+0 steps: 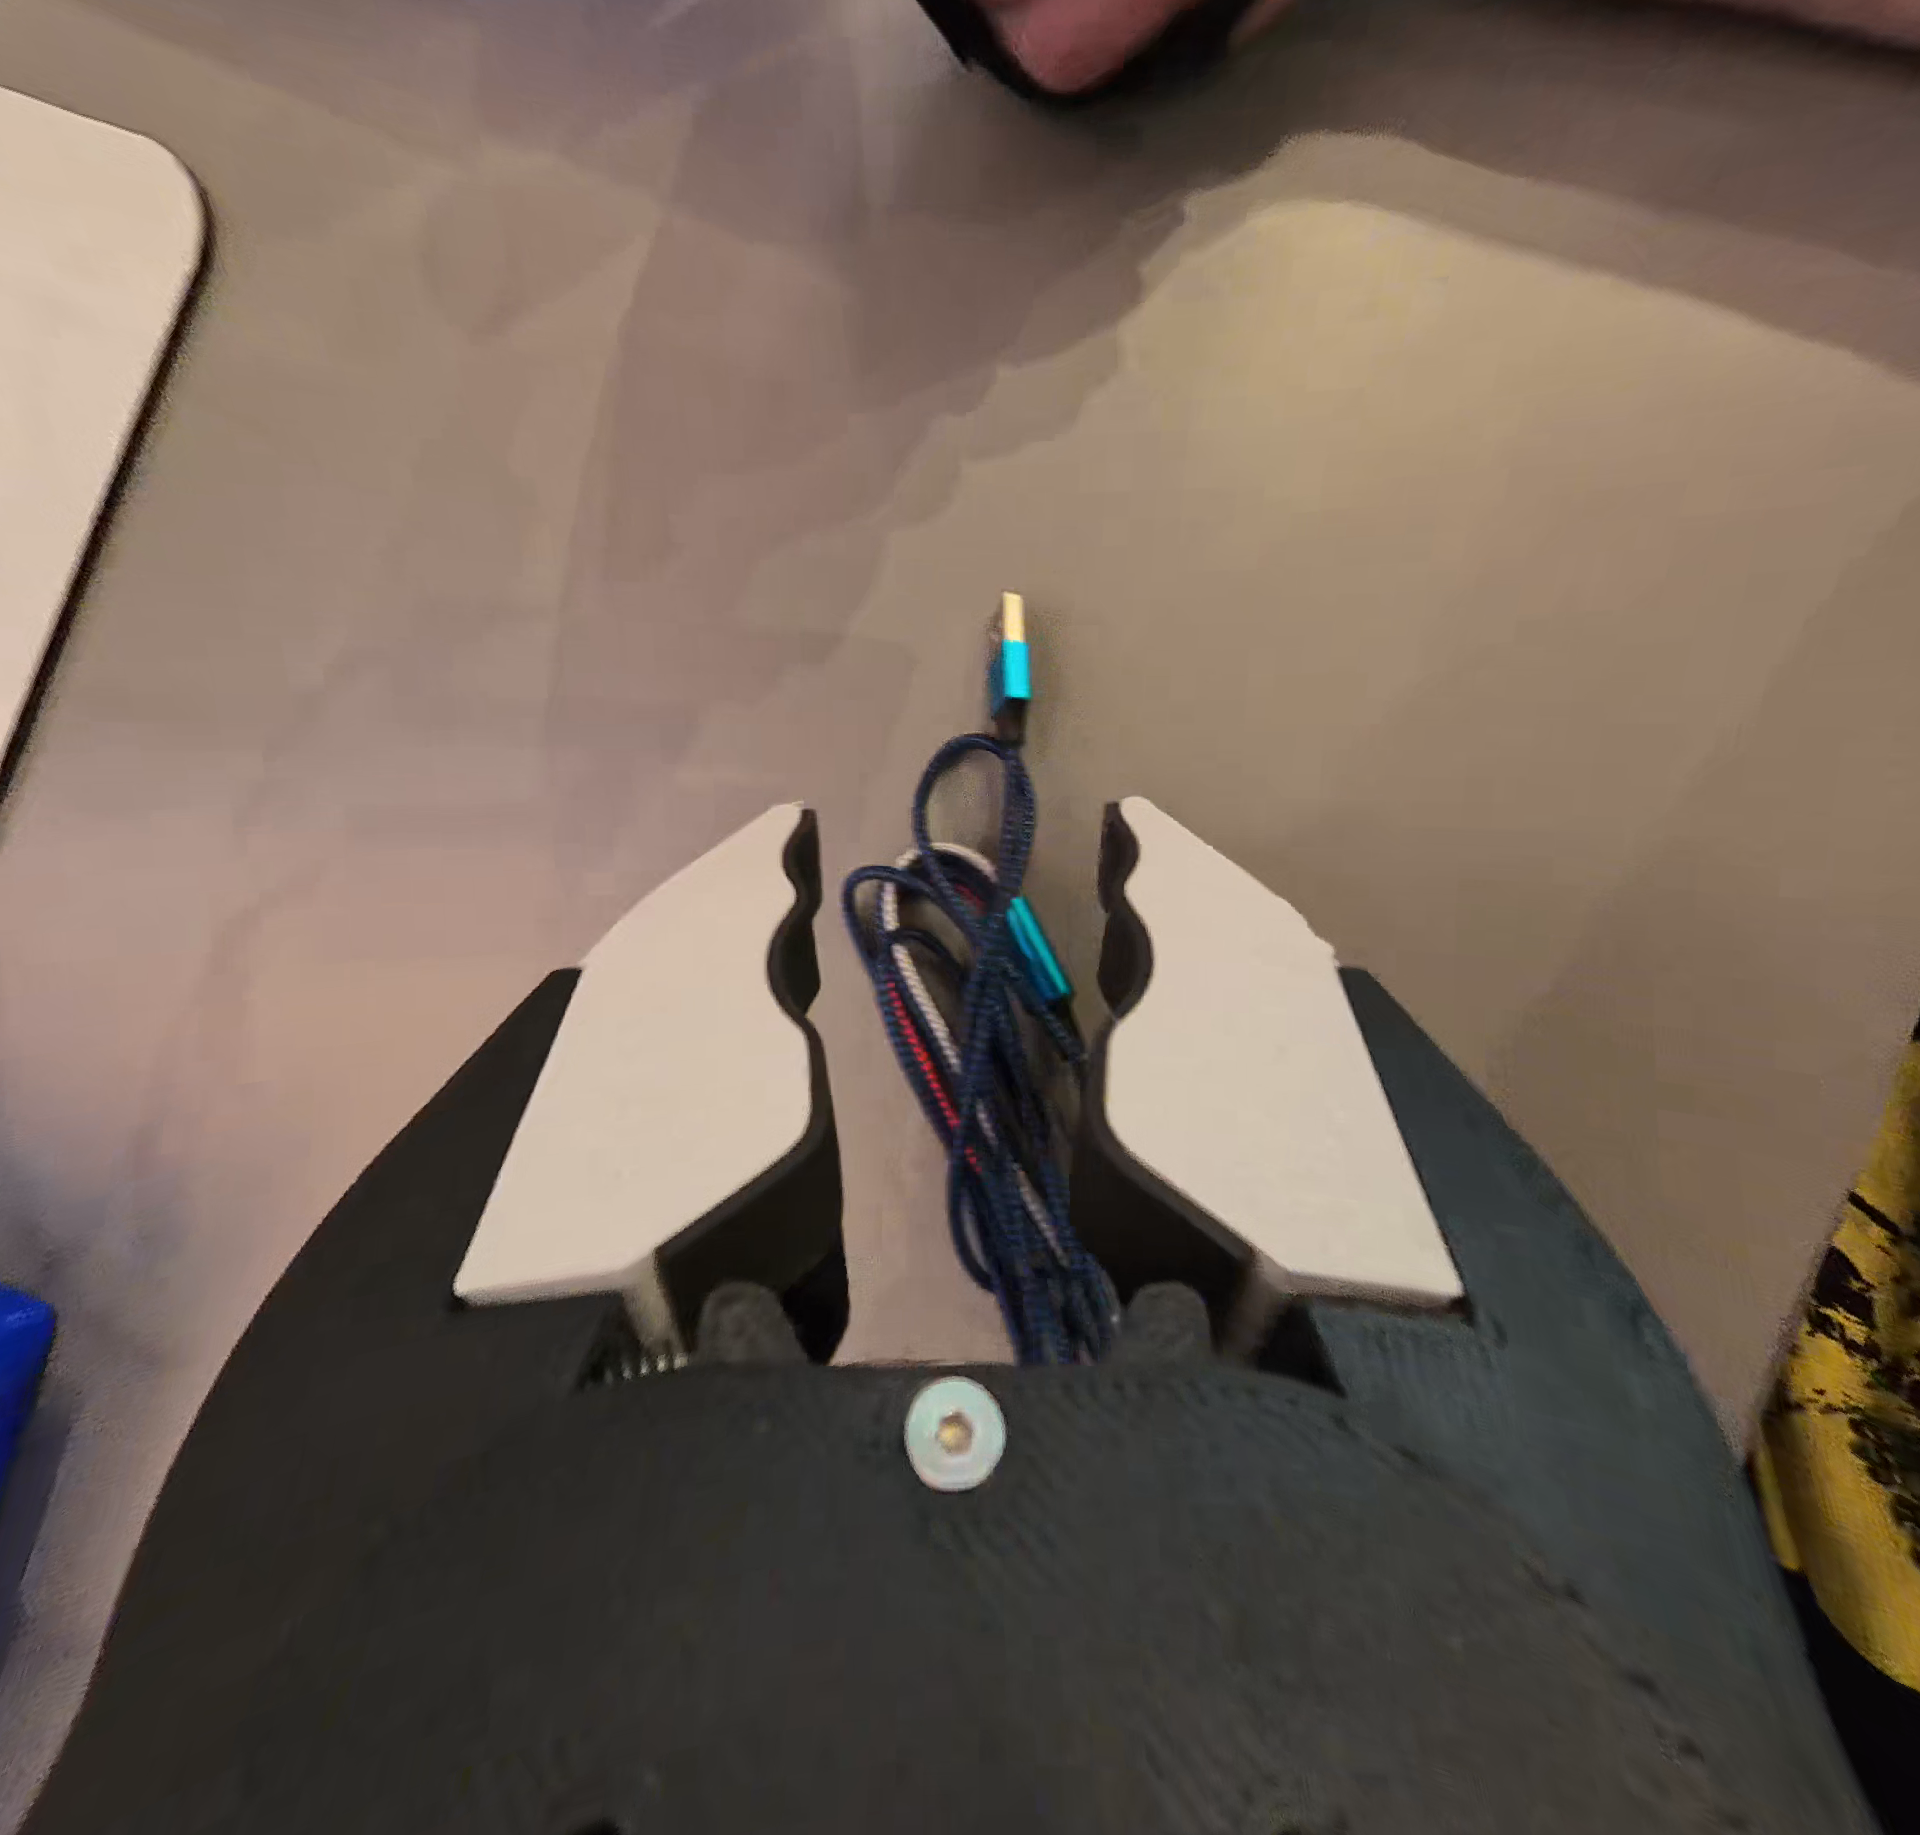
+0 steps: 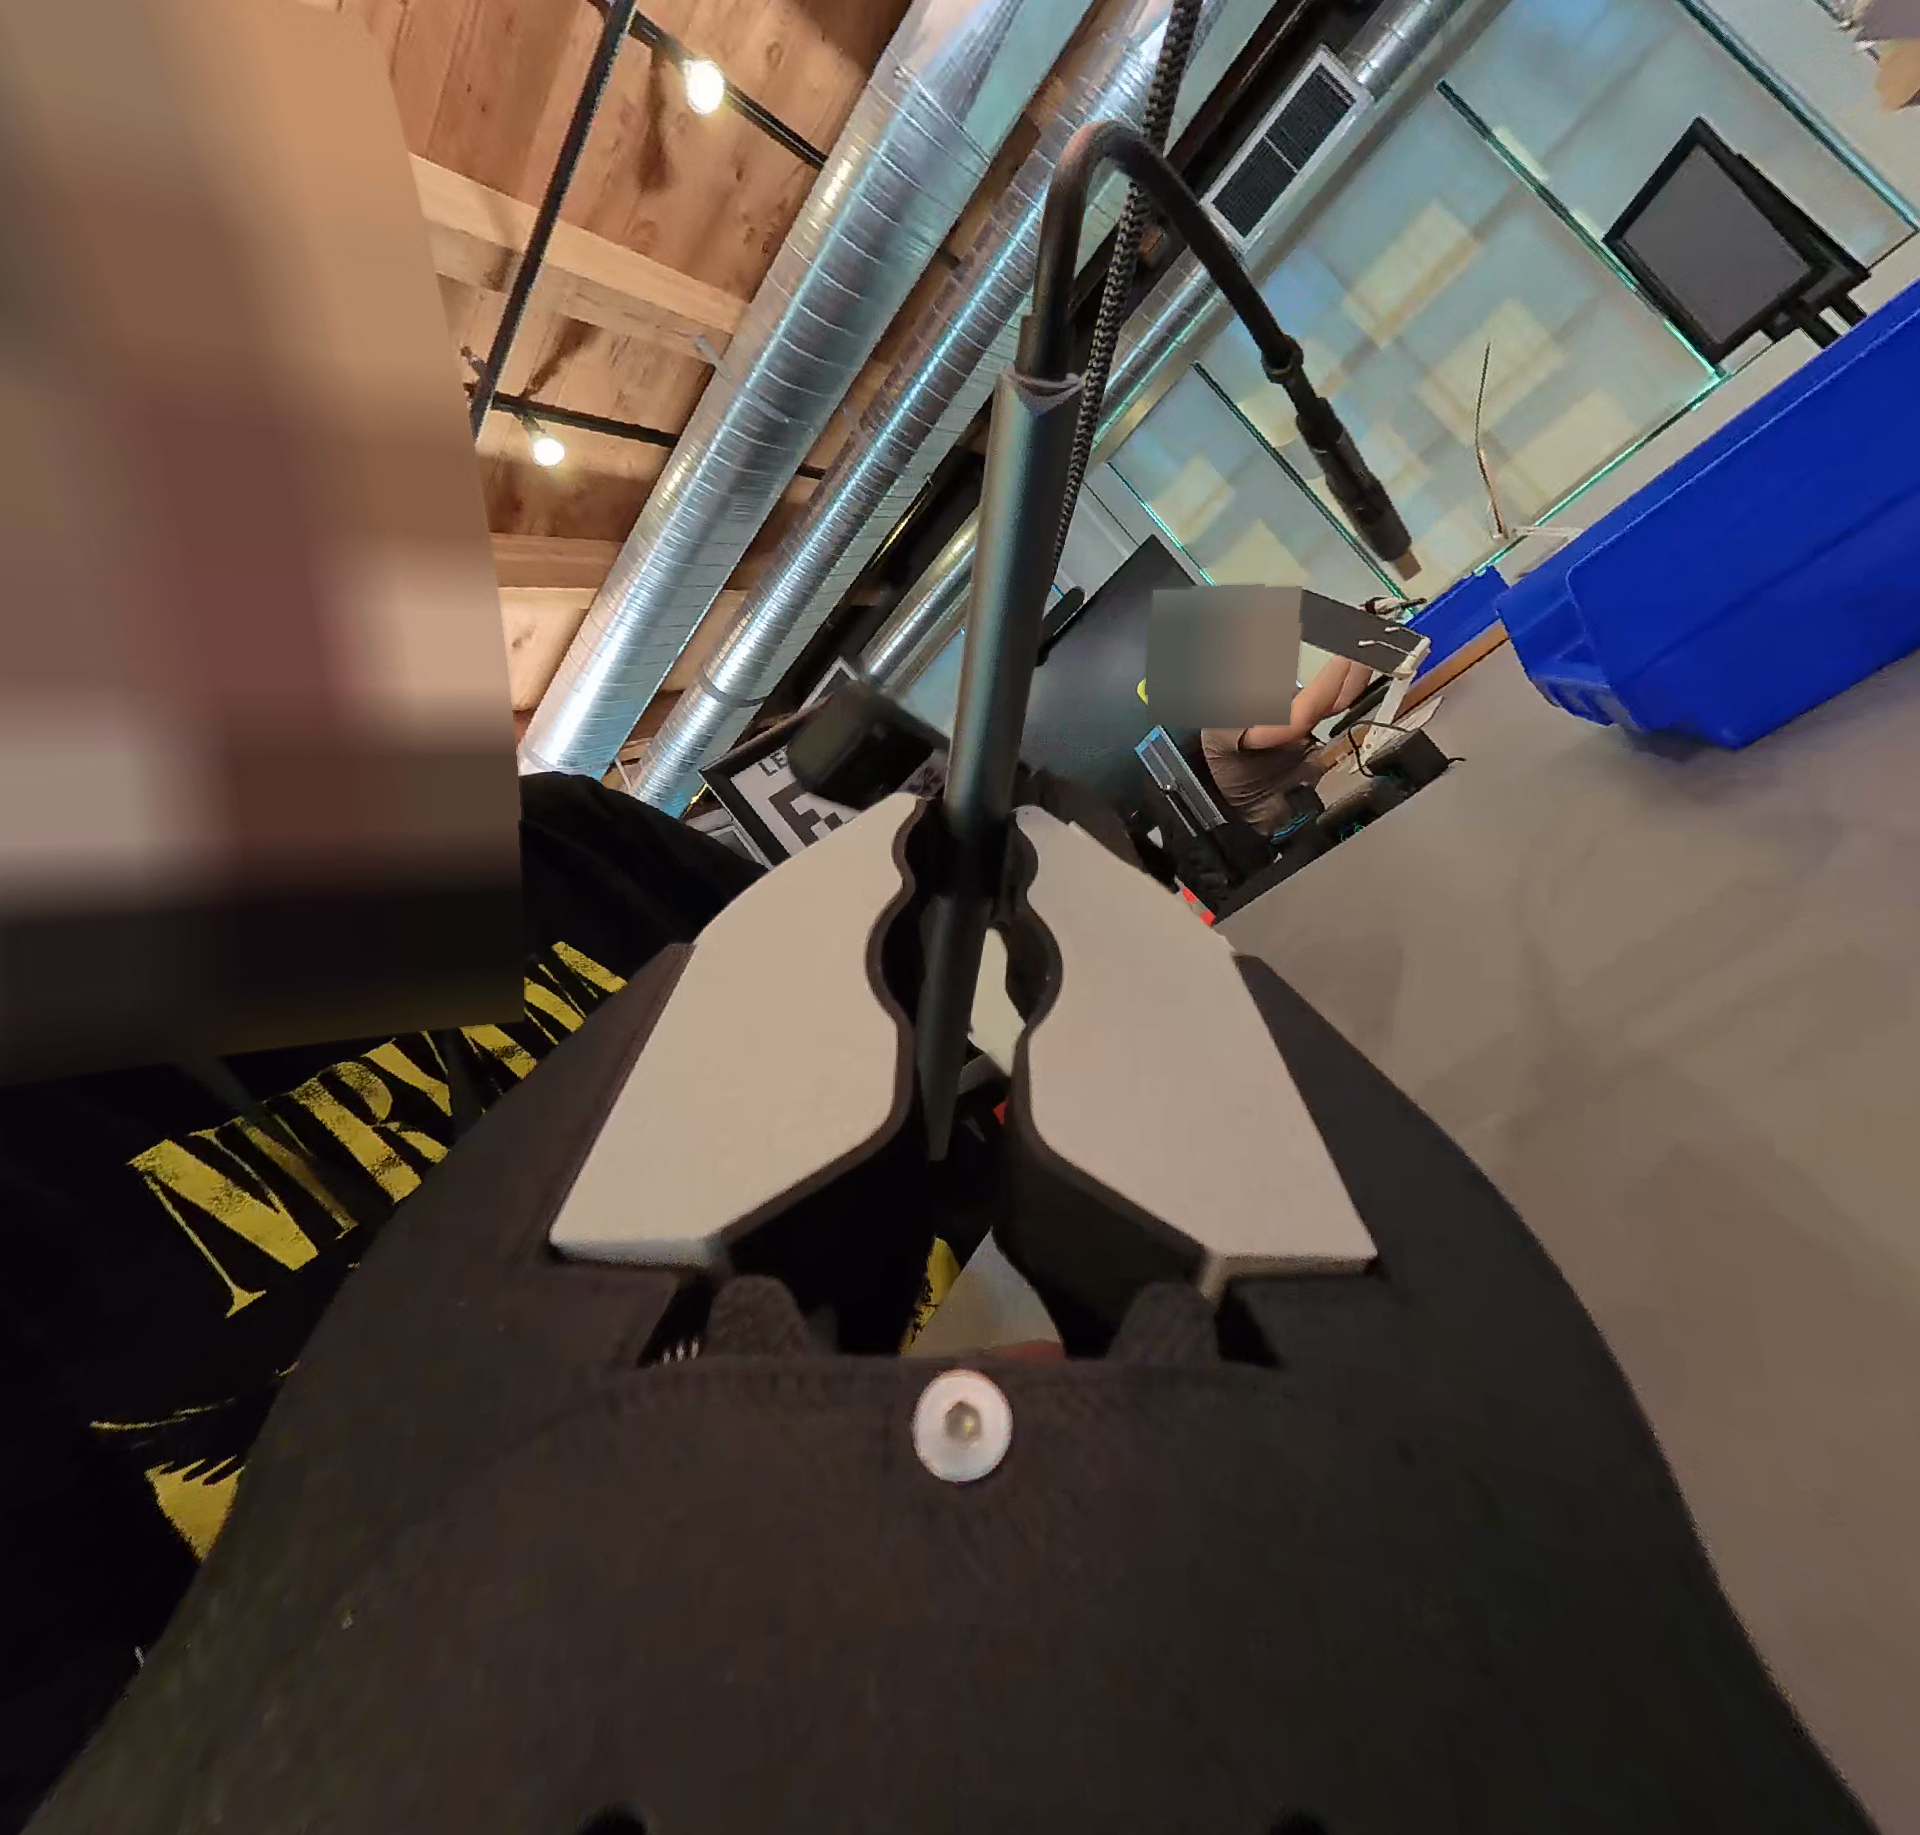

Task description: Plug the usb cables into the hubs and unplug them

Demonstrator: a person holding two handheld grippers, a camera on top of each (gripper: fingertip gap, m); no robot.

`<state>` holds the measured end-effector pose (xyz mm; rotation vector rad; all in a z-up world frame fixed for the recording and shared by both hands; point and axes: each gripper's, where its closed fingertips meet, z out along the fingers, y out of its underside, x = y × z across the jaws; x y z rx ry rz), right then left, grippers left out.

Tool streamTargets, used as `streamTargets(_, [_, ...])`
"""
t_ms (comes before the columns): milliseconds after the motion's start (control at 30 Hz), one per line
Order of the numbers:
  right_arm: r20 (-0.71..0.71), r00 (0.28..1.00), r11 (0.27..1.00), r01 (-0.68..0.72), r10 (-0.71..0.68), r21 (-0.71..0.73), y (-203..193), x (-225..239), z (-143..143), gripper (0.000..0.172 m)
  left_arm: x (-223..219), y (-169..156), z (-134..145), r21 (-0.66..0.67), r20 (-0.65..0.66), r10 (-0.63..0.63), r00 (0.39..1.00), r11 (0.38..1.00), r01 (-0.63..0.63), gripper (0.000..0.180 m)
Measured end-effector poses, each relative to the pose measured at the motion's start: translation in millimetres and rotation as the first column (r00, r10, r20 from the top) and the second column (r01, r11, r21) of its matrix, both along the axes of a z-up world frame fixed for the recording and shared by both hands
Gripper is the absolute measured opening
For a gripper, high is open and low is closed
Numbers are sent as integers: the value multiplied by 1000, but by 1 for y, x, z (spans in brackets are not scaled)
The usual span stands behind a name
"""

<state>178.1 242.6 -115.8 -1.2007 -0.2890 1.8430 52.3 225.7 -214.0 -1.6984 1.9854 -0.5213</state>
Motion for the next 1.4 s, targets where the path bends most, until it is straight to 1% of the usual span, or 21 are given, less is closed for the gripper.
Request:
streamTargets(100, [15,1000,1000,-5,5,4,-1,-3,-1,11,7,-13,-12,76,0,-23,1000,997,23,60])
streamTargets(167, [27,1000,1000,-7,7,4,-1,-6,-2,11,12,-13,-20,123,-22,-39,999,992,41,60])
streamTargets(200, [33,999,1000,-8,7,3,-1,-7,-3,11,15,-12,-25,120,-35,-38,999,992,42,58])
streamTargets(267, [41,999,1000,-8,7,2,-1,-8,-3,11,18,-9,-36,63,-63,-25,998,998,29,52])
streamTargets(400, [46,999,1000,-6,5,6,-1,-8,-2,11,20,-5,-53,17,-105,-19,994,1000,21,36])
streamTargets(500, [47,999,1000,-5,5,8,-1,-9,-1,11,27,-10,-54,-17,-90,-39,995,999,38,18])
streamTargets(533, [47,999,1000,-5,5,6,-1,-9,-1,11,28,-11,-55,-25,-89,-40,995,999,38,9])
streamTargets(667, [54,999,1000,-3,3,-2,0,-9,-3,11,30,-9,-55,-43,-86,-50,995,998,46,7])
streamTargets(733, [63,998,1000,-2,2,-1,0,-9,-4,11,30,-13,-47,-116,-59,-58,997,992,51,7])
streamTargets(767, [67,998,1000,-2,3,0,0,-9,-4,11,31,-13,-39,-156,-30,-51,998,987,46,6])
streamTargets(833, [81,997,1000,-8,8,1,-1,-11,-4,10,33,-16,-18,-269,30,-44,999,962,50,6])
streamTargets(900, [104,994,1000,-22,21,5,-3,-14,-5,11,35,-18,4,-385,95,-37,995,920,71,6])
streamTargets(1000, [145,988,999,-48,46,12,-7,-21,-7,10,38,-21,27,-501,170,-34,985,857,117,6])
streamTargets(1067, [178,982,997,-71,66,22,-11,-26,-8,10,40,-22,33,-564,197,-28,980,815,137,6])
streamTargets(1100, [196,978,996,-82,75,27,-13,-29,-9,11,41,-23,35,-592,207,-28,978,792,148,3])
streamTargets(1167, [236,968,995,-97,87,35,-16,-34,-10,11,43,-24,37,-618,233,-29,972,767,171,6])
streamTargets(1267, [315,945,993,-106,86,45,-20,-41,-15,11,46,-27,49,-694,299,-7,954,685,223,6])
streamTargets(1300, [335,939,993,-106,85,46,-20,-43,-16,11,47,-26,47,-704,300,0,954,674,222,6])
streamTargets(1400, [365,928,994,-95,72,47,-19,-44,-18,11,47,-27,36,-709,272,-13,962,673,210,6])
